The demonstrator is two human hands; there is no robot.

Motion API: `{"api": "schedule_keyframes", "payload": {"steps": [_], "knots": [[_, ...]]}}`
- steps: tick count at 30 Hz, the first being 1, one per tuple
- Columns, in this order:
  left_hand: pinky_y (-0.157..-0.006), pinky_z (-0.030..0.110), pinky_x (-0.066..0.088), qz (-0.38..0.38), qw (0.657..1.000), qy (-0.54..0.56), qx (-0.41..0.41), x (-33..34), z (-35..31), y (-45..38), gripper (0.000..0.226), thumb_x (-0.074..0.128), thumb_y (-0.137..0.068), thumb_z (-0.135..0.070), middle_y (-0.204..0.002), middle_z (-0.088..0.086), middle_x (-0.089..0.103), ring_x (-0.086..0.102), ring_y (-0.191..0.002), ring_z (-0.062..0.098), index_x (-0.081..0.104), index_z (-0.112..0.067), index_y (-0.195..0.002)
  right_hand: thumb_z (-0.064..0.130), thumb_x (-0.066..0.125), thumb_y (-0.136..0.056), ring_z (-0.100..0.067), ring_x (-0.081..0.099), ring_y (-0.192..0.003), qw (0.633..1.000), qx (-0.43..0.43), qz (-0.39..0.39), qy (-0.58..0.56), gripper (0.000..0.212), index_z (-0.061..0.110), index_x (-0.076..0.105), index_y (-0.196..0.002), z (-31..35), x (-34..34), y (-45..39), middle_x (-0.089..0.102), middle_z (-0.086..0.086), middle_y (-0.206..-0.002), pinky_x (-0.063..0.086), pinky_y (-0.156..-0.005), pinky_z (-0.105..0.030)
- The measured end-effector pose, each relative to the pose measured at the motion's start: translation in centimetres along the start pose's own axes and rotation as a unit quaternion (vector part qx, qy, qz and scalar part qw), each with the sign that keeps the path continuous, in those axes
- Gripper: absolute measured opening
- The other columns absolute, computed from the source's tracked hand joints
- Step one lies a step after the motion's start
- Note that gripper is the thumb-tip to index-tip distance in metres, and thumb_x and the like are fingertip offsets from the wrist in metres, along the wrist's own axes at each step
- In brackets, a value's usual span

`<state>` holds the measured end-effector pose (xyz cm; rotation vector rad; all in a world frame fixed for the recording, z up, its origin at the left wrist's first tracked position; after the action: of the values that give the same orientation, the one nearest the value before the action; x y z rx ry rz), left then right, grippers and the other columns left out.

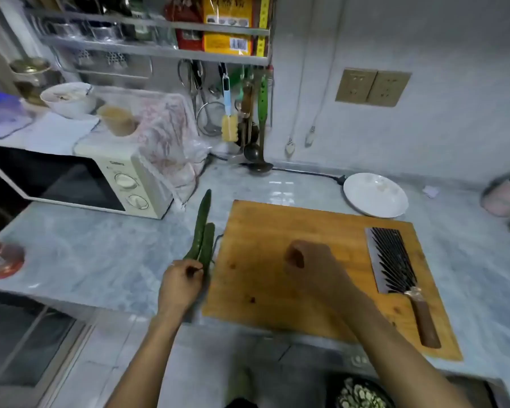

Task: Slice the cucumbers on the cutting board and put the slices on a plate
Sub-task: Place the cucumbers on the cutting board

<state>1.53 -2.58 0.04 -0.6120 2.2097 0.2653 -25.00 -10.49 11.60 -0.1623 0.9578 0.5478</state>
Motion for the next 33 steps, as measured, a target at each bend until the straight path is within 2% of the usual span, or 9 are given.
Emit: {"api": "schedule_keyframes", "payload": {"steps": [4, 9, 14, 17, 19, 24, 27, 30, 33], "knots": [[-0.062, 0.026, 0.043, 0.015, 0.998, -0.04, -0.052, 0.5, 3.2, -3.1, 0.018, 0.062, -0.087, -0.014, -0.092, 0.012, 0.067, 0.064, -0.078, 0.027, 0.068, -0.013, -0.104, 0.018, 0.062, -0.088, -0.02, 0.063, -0.079, 0.998, 0.045, 0.043, -0.023, 0.009, 0.01, 0.067, -0.088, 1.0, 3.3, -2.8, 0.067, -0.004, -0.085, 0.055, -0.074, -0.041], [-0.069, 0.031, 0.049, 0.065, 0.997, -0.013, -0.037, 2.0, 4.3, -6.4, 0.023, 0.059, -0.093, -0.022, -0.096, 0.011, 0.066, 0.063, -0.088, 0.028, 0.062, -0.013, -0.114, 0.022, 0.061, -0.095, -0.015, 0.063, -0.084, 0.992, 0.064, 0.092, -0.052, 0.015, 0.01, 0.069, -0.101, 2.3, 6.9, -6.2, 0.068, -0.002, -0.093, 0.053, -0.071, -0.03], [-0.057, 0.025, 0.039, 0.138, 0.987, 0.053, -0.069, 1.5, 4.6, -8.5, 0.02, 0.055, -0.096, -0.015, -0.067, 0.002, 0.059, 0.056, -0.061, 0.015, 0.062, -0.011, -0.077, 0.02, 0.061, -0.092, -0.021, 0.066, -0.077, 0.987, 0.071, 0.118, -0.084, 0.015, 0.008, 0.066, -0.086, 3.6, 10.5, -8.8, 0.069, -0.007, -0.084, 0.052, -0.065, -0.033], [-0.058, 0.009, 0.04, 0.107, 0.97, 0.176, -0.126, -0.7, 4.5, -7.4, 0.018, 0.048, -0.099, -0.011, -0.077, 0.0, 0.06, 0.052, -0.069, 0.005, 0.063, -0.008, -0.089, 0.017, 0.058, -0.09, -0.012, 0.061, -0.064, 0.984, 0.095, 0.117, -0.098, 0.018, 0.015, 0.061, -0.072, 3.7, 12.6, -10.3, 0.066, -0.004, -0.073, 0.047, -0.057, -0.025], [-0.057, 0.01, 0.038, 0.083, 0.966, 0.205, -0.132, -2.0, 5.0, -6.0, 0.019, 0.047, -0.1, -0.011, -0.079, 0.004, 0.058, 0.051, -0.067, 0.005, 0.062, -0.004, -0.09, 0.018, 0.056, -0.091, -0.011, 0.06, -0.064, 0.983, 0.107, 0.118, -0.096, 0.021, 0.016, 0.059, -0.07, 4.1, 14.0, -11.6, 0.064, -0.002, -0.071, 0.046, -0.058, -0.026], [-0.072, 0.012, 0.043, 0.065, 0.962, 0.224, -0.142, -3.0, 8.0, -2.2, 0.015, 0.051, -0.099, -0.012, -0.1, 0.006, 0.061, 0.059, -0.086, 0.004, 0.066, -0.016, -0.101, 0.03, 0.054, -0.1, -0.017, 0.059, -0.08, 0.988, 0.092, 0.119, -0.044, 0.026, 0.017, 0.053, -0.077, 6.3, 16.9, -15.0, 0.059, -0.002, -0.08, 0.049, -0.071, -0.03], [-0.085, 0.023, 0.048, 0.073, 0.958, 0.236, -0.147, -2.7, 8.8, -0.7, 0.019, 0.052, -0.098, -0.013, -0.109, 0.006, 0.058, 0.061, -0.097, 0.011, 0.065, -0.016, -0.112, 0.038, 0.049, -0.103, -0.02, 0.061, -0.09, 0.987, 0.095, 0.123, 0.039, 0.029, 0.012, 0.061, -0.098, 7.6, 18.7, -16.3, 0.063, -0.005, -0.097, 0.05, -0.08, -0.03], [-0.082, 0.014, 0.046, 0.057, 0.956, 0.242, -0.153, -2.5, 7.8, 0.3, 0.02, 0.053, -0.097, -0.01, -0.108, 0.006, 0.055, 0.06, -0.096, 0.013, 0.064, -0.012, -0.115, 0.03, 0.049, -0.104, -0.024, 0.062, -0.101, 0.975, 0.123, 0.145, 0.113, 0.023, 0.012, 0.06, -0.113, 8.2, 19.4, -17.0, 0.064, -0.009, -0.117, 0.045, -0.08, -0.03], [-0.076, 0.007, 0.043, 0.044, 0.956, 0.249, -0.15, -2.6, 6.7, 0.9, 0.02, 0.054, -0.097, -0.007, -0.105, 0.003, 0.054, 0.059, -0.093, 0.01, 0.063, -0.012, -0.114, 0.023, 0.053, -0.098, -0.034, 0.062, -0.108, 0.979, 0.134, 0.132, 0.073, 0.025, 0.008, 0.063, -0.115, 8.2, 19.1, -17.7, 0.064, -0.017, -0.117, 0.045, -0.08, -0.037]]}}
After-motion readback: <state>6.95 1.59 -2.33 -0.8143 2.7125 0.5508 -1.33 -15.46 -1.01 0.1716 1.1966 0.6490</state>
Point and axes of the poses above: each hand's wrist, its own y-axis away from the middle knuckle, its own x-axis out of the palm, z = x × y, the point moved 3 cm from there along -y, towards the middle knuckle
